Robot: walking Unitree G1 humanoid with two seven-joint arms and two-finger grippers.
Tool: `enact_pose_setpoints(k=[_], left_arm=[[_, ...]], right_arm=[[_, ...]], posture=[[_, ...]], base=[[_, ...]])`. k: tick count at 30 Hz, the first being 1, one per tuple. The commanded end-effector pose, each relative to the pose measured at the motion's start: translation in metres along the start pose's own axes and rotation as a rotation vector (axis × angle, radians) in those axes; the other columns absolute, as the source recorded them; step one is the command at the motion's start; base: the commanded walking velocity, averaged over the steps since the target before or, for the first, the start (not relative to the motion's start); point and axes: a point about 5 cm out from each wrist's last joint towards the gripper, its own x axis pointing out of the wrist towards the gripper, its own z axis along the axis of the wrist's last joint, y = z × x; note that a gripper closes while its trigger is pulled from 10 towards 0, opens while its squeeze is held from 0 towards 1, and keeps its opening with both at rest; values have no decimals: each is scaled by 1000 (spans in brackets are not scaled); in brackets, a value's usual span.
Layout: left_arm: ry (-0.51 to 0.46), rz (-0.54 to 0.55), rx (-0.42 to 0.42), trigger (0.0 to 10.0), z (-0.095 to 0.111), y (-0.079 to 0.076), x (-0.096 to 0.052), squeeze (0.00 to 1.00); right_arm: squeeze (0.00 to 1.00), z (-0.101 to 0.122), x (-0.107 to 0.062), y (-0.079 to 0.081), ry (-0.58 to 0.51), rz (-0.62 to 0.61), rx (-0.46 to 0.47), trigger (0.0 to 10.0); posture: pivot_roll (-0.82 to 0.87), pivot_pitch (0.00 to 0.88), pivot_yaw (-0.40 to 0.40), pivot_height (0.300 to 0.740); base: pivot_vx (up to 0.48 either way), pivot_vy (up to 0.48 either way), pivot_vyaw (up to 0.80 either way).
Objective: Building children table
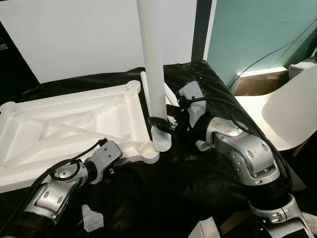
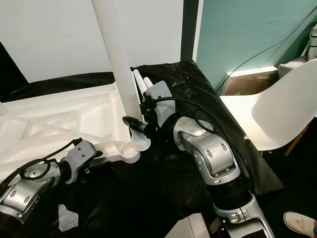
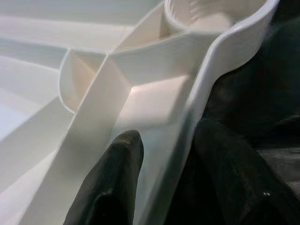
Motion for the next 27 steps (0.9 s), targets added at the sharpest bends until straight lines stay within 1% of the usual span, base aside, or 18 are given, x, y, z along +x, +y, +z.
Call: enact_pose_setpoints(k=[1, 2, 4, 5, 6, 7, 8, 9, 11, 12, 13, 14, 17, 20, 22, 23, 24, 27], left_arm=[[38, 7, 8, 10000, -7, -3, 4, 0], [40, -4, 6, 10000, -7, -5, 7, 0], [48, -25, 8, 10000, -8, -9, 9, 0], [58, -59, 6, 7255, -10, -13, 11, 0], [61, -94, 9, 1529, -11, -18, 13, 0], [61, -94, 9, 1529, -11, -18, 13, 0], [56, -125, 11, 0, -10, -23, 15, 0], [56, -125, 11, 0, -10, -23, 15, 0], [39, -152, 18, 0, -6, -30, 20, 0], [39, -152, 18, 0, -6, -30, 20, 0], [26, -147, 16, 3647, -4, -32, 23, 0], [15, -139, 14, 10000, -2, -34, 26, 0], [-4, -115, 6, 10000, 1, -37, 34, 0], [-8, -105, 2, 10000, 1, -38, 36, 0], [-21, -87, -6, 10000, 4, -40, 41, 0], [-21, -87, -6, 10000, 4, -40, 41, 0], [-36, -69, -12, 10000, 8, -40, 44, 0], [-42, -60, -14, 10000, 10, -39, 45, 0]], right_arm=[[0, 7, 1, 1, -33, 8, -17, 10000], [0, 8, 1, 1, -36, 7, -19, 10000], [0, 8, 2, 1, -38, 5, -19, 10000], [0, 8, 2, 1, -41, 2, -19, 10000], [0, 8, 3, 1, -44, -2, -19, 10000], [0, 8, 3, 1, -44, -2, -19, 10000], [0, 8, 3, 0, -46, -4, -20, 10000], [0, 8, 3, 0, -46, -4, -20, 10000], [0, 8, 4, 0, -48, -5, -20, 10000], [0, 8, 4, 0, -48, -5, -20, 10000], [0, 8, 4, 0, -48, -4, -20, 10000], [0, 7, 5, -1, -46, -3, -18, 10000], [0, 1, 6, -1, -35, -2, -11, 10000], [0, -1, 7, -1, -31, -2, -8, 10000], [0, -8, 10, 1, -19, -7, 5, 10000], [0, -8, 10, 1, -19, -7, 5, 10000], [0, -12, 11, 3, -13, -2, 23, 10000], [0, -13, 11, 4, -10, 1, 30, 10000]], posture=[[-45, 0, 46, 740], [-45, 0, 48, 740], [-44, 0, 50, 740], [-42, 0, 50, 740], [-41, 0, 49, 740], [-41, 0, 49, 740], [-40, 0, 48, 740], [-40, 0, 48, 740], [-39, 0, 44, 740], [-39, 0, 44, 740], [-40, 0, 41, 740], [-41, 0, 40, 740], [-45, 0, 39, 740], [-45, 0, 39, 740], [-45, 0, 40, 740], [-45, 0, 40, 740], [-46, 0, 40, 740], [-46, 0, 40, 740]], base=[[0, 0, 0], [0, 0, 0], [0, 0, 0], [0, 0, 0], [0, 0, 0], [0, 0, 0], [0, 0, 0], [0, 0, 0], [0, 0, 0], [0, 0, 0], [0, 0, 0], [0, 0, 0], [0, 0, 0], [0, 0, 0], [0, 0, 0], [0, 0, 0], [0, 0, 0], [0, 0, 0]])
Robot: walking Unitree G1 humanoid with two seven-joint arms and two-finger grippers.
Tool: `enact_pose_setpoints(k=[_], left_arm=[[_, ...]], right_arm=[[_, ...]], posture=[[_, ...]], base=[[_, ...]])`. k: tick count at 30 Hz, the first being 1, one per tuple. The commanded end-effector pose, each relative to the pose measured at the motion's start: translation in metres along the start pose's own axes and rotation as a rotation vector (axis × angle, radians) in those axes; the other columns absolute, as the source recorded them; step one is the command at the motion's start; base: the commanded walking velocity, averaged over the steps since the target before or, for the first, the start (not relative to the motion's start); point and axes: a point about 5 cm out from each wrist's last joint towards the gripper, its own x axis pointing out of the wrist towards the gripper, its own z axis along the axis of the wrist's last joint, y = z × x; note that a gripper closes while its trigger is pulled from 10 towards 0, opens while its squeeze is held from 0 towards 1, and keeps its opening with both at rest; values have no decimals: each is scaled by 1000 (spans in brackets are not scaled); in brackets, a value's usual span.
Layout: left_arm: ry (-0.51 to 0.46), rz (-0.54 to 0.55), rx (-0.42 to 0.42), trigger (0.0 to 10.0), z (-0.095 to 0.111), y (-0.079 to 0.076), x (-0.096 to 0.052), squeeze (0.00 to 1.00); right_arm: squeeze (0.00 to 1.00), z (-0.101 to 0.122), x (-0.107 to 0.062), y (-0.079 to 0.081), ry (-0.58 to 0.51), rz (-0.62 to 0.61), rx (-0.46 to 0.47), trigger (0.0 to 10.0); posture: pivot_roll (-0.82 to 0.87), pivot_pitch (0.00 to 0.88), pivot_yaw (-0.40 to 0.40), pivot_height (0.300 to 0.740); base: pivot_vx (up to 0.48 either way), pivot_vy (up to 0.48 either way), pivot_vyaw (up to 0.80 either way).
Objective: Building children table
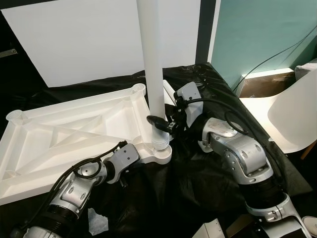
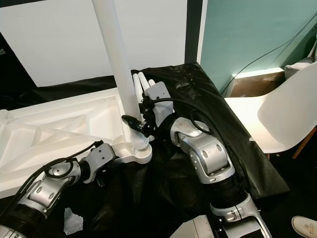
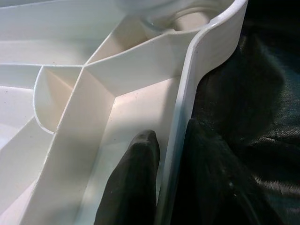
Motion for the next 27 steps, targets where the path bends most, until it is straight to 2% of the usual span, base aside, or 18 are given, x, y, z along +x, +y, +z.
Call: enact_pose_setpoints(k=[1, 8, 11, 19, 27], left_arm=[[16, 53, -54, 10000, -9, -13, 13, 0], [8, 70, -49, 10000, -6, -9, 14, 0], [1, 77, -49, 10000, -5, -7, 13, 0], [-5, 80, -50, 10000, -5, -7, 12, 0], [-14, 87, -49, 10000, -3, -5, 12, 0]], right_arm=[[0, -1, 2, 4, -3, 14, 4, 10000], [0, -17, -3, 3, 45, 7, 16, 10000], [0, -25, -11, -2, 73, -16, 10, 10000], [0, -36, -25, -11, 128, -58, -34, 10000], [0, -40, -29, -14, 140, -61, -59, 10000]], posture=[[-46, 0, 40, 740], [-48, 0, 42, 740], [-56, 0, 45, 740], [-65, 0, 48, 740], [-67, 0, 48, 740]], base=[[0, 0, 0], [0, 0, 0], [0, 0, 0], [0, 0, 0], [0, 0, 0]])
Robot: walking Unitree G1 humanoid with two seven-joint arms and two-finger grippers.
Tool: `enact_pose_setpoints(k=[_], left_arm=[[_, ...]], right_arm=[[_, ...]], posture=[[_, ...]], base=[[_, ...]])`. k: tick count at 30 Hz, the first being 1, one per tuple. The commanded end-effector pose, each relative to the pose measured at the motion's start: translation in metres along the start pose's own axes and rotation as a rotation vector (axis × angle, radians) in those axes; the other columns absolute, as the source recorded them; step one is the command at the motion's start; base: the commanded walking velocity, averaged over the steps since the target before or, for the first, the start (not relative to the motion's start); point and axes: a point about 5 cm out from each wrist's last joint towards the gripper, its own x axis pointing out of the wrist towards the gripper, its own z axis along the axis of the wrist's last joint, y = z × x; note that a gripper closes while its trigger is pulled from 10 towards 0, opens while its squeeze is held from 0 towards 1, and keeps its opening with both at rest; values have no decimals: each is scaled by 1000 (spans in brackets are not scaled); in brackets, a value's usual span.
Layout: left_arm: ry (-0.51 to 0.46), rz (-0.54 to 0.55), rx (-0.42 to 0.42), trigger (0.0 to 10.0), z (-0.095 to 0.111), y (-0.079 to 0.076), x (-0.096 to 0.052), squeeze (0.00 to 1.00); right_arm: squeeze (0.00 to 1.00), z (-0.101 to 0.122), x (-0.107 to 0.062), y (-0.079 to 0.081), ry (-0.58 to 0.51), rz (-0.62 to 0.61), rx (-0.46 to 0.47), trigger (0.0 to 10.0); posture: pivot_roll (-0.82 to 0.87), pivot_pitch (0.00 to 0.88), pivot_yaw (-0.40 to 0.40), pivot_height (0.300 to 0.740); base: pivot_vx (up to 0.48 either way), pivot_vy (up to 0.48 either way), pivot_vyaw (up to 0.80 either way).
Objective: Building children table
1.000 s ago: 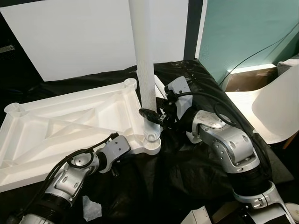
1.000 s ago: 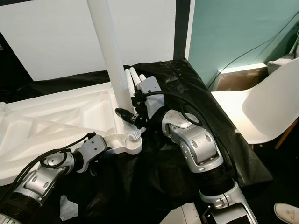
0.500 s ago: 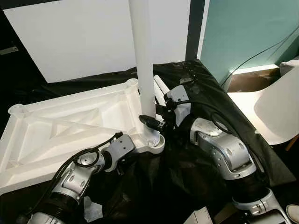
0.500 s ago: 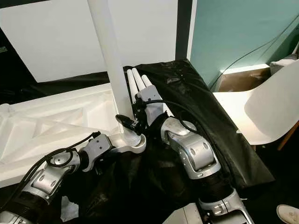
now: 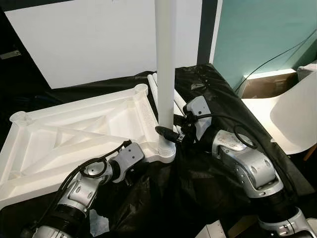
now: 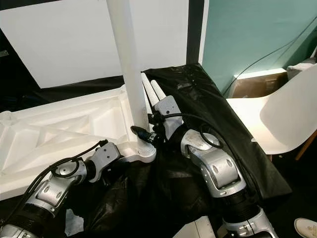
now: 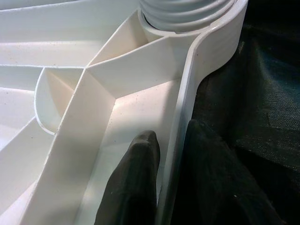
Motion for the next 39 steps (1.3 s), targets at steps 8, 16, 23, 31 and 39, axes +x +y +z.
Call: enact_pose_setpoints(k=[8, 16, 23, 31, 39], left_arm=[[-1, 60, -27, 10000, -5, -6, 5, 0], [2, 60, -26, 10000, -6, -7, 4, 0], [3, 58, -23, 10000, -6, -6, 5, 0], [-4, 50, -14, 10000, -3, -5, 9, 0], [-8, 53, -16, 10000, -3, -4, 11, 0]], right_arm=[[0, -39, -4, 7, 173, 98, -41, 10000], [0, -42, -9, 3, 201, 104, -20, 10000], [0, -37, -6, -5, 204, 19, 152, 10000], [0, -25, -5, -17, 203, -24, 249, 10000], [0, -26, -12, -16, 278, 26, 171, 10000]], posture=[[-54, 0, 45, 740], [-51, 0, 46, 740], [-63, 0, 50, 740], [-79, 0, 47, 740], [-79, 0, 40, 740]], base=[[0, 0, 0], [0, 0, 0], [0, 0, 0], [0, 0, 0], [0, 0, 0]])
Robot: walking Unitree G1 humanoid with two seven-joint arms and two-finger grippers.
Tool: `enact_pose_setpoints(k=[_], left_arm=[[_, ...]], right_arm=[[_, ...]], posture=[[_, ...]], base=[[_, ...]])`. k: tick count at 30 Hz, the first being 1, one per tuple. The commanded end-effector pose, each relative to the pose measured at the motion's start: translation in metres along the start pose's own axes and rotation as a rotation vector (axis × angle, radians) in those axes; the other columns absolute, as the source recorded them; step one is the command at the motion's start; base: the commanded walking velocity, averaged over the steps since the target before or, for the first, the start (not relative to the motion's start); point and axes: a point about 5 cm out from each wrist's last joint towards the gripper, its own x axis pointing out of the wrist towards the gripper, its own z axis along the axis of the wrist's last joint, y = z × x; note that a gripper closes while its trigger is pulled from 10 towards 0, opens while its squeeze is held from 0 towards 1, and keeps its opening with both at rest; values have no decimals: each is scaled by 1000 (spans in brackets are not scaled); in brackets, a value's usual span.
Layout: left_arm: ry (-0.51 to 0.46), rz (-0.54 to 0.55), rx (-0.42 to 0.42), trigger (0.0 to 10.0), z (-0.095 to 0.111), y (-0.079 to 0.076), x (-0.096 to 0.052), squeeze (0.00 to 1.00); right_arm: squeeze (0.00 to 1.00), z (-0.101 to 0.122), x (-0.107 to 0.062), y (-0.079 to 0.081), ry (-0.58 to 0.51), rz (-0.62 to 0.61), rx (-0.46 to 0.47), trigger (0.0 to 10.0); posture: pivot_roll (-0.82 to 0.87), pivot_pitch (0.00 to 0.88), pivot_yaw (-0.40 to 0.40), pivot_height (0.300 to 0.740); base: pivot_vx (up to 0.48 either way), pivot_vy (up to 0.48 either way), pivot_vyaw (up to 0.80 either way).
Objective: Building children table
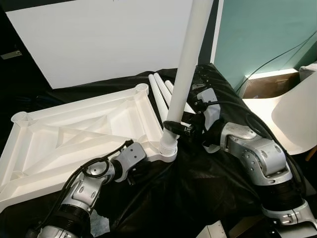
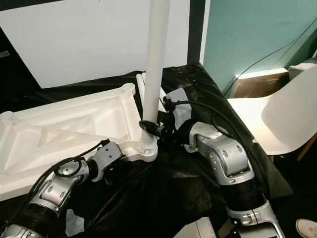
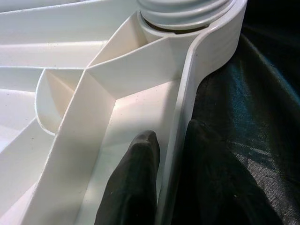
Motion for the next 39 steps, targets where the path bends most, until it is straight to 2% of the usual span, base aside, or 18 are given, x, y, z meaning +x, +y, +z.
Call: enact_pose_setpoints(k=[1, 5, 10, 15, 21, 25, 29, 34, 38, 39], left_arm=[[2, 41, -22, 10000, -5, -4, 6, 0], [3, 44, -26, 10000, -7, -4, 5, 0], [3, 47, -28, 10000, -7, -4, 5, 0], [1, 48, -31, 10000, -8, -4, 5, 0], [1, 49, -34, 10000, -9, -6, 4, 0], [0, 48, -35, 10000, -9, -7, 4, 0], [-1, 51, -36, 10000, -9, -7, 4, 0], [1, 50, -38, 10000, -11, -9, 3, 0], [3, 51, -38, 10000, -11, -9, 2, 0], [3, 51, -38, 10000, -11, -9, 2, 0]], right_arm=[[0, -28, 2, 1, 157, 6, 44, 10000], [0, -28, -3, 5, 205, 78, -71, 10000], [0, -28, -6, -1, 239, 100, -165, 10000], [0, -22, -1, -6, 226, 79, -218, 10000], [0, -10, 7, -4, 194, 83, -231, 10000], [0, 4, 13, 1, 179, 114, -226, 10000], [0, 5, 14, 0, 199, 104, -215, 10000], [0, 6, 17, -1, 201, 96, -124, 10000], [0, 8, 21, 0, 189, 93, 20, 10000], [0, 8, 21, 0, 189, 93, 20, 10000]], posture=[[-79, 0, 40, 740], [-77, 0, 37, 740], [-73, 0, 37, 740], [-69, 0, 35, 740], [-61, 0, 34, 740], [-57, 0, 31, 740], [-50, 0, 27, 740], [-46, 0, 28, 740], [-46, 0, 26, 740], [-46, 0, 26, 740]], base=[[0, 0, 0], [0, 0, 0], [0, 0, 0], [0, 0, 0], [0, 0, 0], [0, 0, 0], [0, 0, 0], [0, 0, 0], [0, 0, 0], [0, 0, 0]])
